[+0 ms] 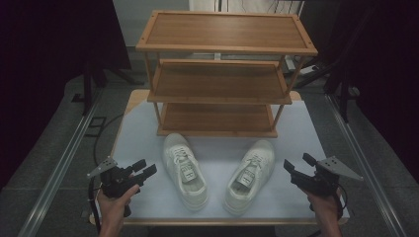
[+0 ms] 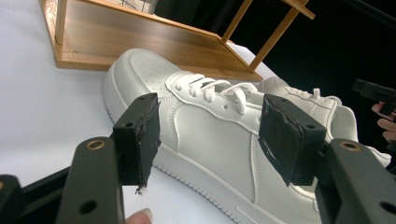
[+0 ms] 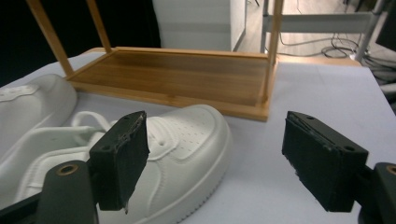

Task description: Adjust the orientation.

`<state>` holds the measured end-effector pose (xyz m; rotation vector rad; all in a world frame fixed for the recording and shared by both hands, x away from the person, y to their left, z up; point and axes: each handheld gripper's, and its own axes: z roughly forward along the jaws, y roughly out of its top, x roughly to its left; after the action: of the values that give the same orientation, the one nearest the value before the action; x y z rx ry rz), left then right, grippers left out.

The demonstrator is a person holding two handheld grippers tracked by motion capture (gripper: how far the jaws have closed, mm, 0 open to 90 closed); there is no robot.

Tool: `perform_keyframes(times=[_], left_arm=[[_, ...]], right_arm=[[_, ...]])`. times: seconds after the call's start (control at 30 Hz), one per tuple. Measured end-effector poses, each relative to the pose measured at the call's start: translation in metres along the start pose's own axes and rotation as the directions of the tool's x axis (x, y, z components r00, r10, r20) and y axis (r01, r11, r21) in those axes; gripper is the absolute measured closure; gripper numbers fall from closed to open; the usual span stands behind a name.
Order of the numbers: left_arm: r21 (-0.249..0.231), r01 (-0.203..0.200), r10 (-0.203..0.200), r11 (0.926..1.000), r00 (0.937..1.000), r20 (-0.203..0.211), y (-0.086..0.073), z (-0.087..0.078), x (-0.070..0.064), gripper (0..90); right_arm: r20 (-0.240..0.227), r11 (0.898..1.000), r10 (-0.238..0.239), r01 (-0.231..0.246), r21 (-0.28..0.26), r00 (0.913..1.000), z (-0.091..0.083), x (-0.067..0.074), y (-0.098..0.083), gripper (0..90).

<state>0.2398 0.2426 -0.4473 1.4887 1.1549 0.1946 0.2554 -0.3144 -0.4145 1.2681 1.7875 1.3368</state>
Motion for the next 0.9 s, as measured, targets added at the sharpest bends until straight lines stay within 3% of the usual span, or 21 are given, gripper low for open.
perform_keyframes(times=[0.17, 0.37, 0.53, 0.63, 0.77, 0.8, 0.9], left_arm=[[-0.012, 0.000, 0.000, 0.9999, 1.0000, -0.002, 0.002, -0.004, 0.000, 38.7], [-0.013, 0.004, -0.004, 0.9999, 1.0000, -0.002, 0.001, -0.006, 0.000, 38.7], [-0.010, -0.009, 0.009, 0.9999, 0.9998, 0.017, 0.002, -0.006, -0.006, 38.7], [-0.015, -0.011, 0.011, 0.9998, 0.9998, 0.019, 0.002, -0.007, -0.008, 38.7], [-0.017, -0.010, 0.011, 0.9998, 0.9997, 0.020, 0.004, -0.008, -0.010, 38.7], [-0.017, -0.011, 0.012, 0.9998, 0.9996, 0.025, 0.005, -0.007, -0.010, 38.7], [-0.010, -0.009, 0.010, 0.9999, 0.9996, 0.026, 0.004, -0.005, -0.011, 38.6]], right_arm=[[-0.023, 1.000, -0.024, 0.023, -0.004, 0.9995, -0.003, 0.007, 0.004, 24.1], [-0.037, 1.000, -0.011, 0.011, -0.005, 0.9993, -0.004, 0.012, 0.006, 27.3], [-0.076, 1.000, -0.014, 0.012, -0.025, 0.9970, -0.011, 0.026, 0.015, 31.3], [-0.107, 0.999, -0.039, 0.036, -0.032, 0.9935, -0.014, 0.040, 0.018, 35.2], [-0.149, 0.998, -0.063, 0.059, -0.032, 0.9868, -0.014, 0.057, 0.019, 42.8], [-0.191, 0.997, -0.077, 0.072, -0.031, 0.9786, -0.013, 0.069, 0.020, 50.6], [-0.250, 0.995, -0.102, 0.099, -0.027, 0.9629, -0.011, 0.085, 0.020, 62.5]])
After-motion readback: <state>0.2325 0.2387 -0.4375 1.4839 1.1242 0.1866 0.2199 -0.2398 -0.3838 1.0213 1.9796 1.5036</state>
